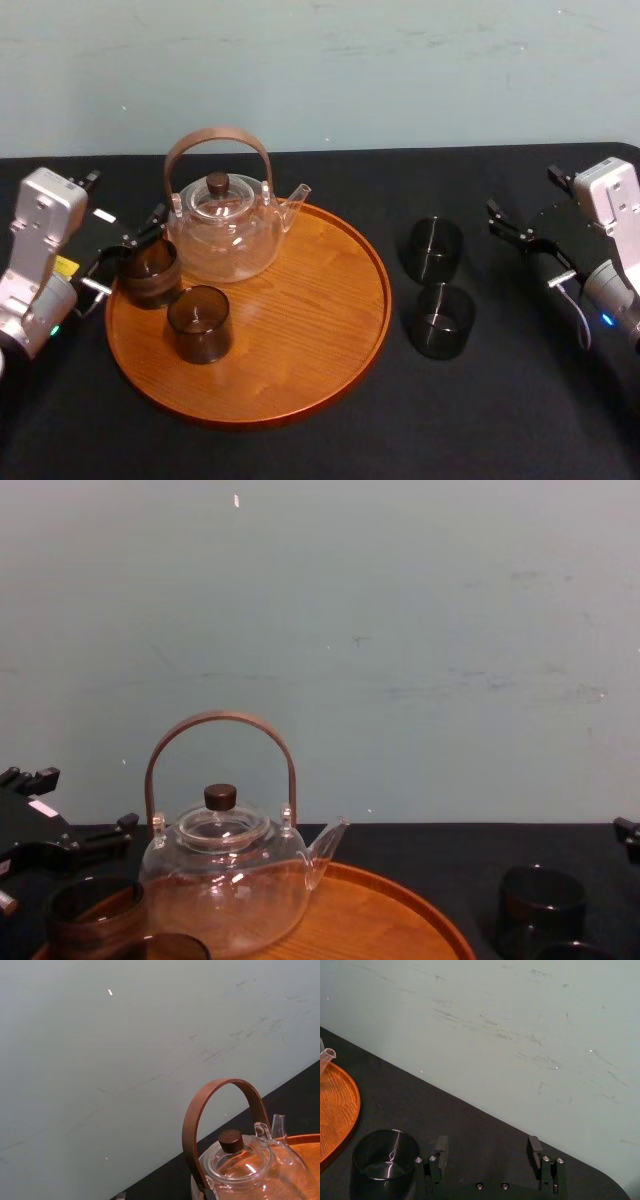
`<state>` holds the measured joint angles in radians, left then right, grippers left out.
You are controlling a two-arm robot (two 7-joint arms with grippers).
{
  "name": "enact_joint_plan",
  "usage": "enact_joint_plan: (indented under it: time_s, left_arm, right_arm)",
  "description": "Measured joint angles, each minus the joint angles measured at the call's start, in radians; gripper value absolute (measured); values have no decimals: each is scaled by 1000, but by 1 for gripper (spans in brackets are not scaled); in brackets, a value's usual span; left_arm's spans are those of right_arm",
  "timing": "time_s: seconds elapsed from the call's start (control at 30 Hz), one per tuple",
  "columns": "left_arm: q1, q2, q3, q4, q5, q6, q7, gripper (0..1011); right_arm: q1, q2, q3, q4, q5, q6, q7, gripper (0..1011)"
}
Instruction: Pick up the glass from the table and place it on the tray.
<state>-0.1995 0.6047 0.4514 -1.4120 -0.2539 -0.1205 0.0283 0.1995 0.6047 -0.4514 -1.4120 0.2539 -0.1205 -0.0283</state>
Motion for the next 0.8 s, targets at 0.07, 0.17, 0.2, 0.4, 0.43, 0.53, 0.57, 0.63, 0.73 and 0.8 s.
enact_joint_plan:
  time_s: [0.07,0.17,0.2,0.4,0.43,0.53,0.57,0.63,0.73,0.8]
  left_arm:
    - [0,0,0,0,0,0,0,1002]
    - [0,0,0,0,0,0,0,1001]
    - [0,0,0,0,0,0,0,1001]
    - [0,0,0,0,0,0,0,1001]
    - [0,0,0,0,0,0,0,1001]
    - [0,0,0,0,0,0,0,1001]
    - [0,0,0,0,0,0,0,1001]
    - [0,0,0,0,0,0,0,1001]
    - [0,0,0,0,0,0,0,1002]
    - [0,0,0,0,0,0,0,1001]
  right_arm:
    - [0,0,0,0,0,0,0,1002]
    - [0,0,0,0,0,0,0,1002]
    - [0,0,0,0,0,0,0,1002]
    - [0,0,0,0,0,0,0,1002]
    - [0,0,0,0,0,0,0,1002]
    - [0,0,0,0,0,0,0,1002]
    - [0,0,0,0,0,0,0,1002]
    - [0,0,0,0,0,0,0,1002]
    - [0,0,0,0,0,0,0,1002]
    - [0,0,0,0,0,0,0,1002]
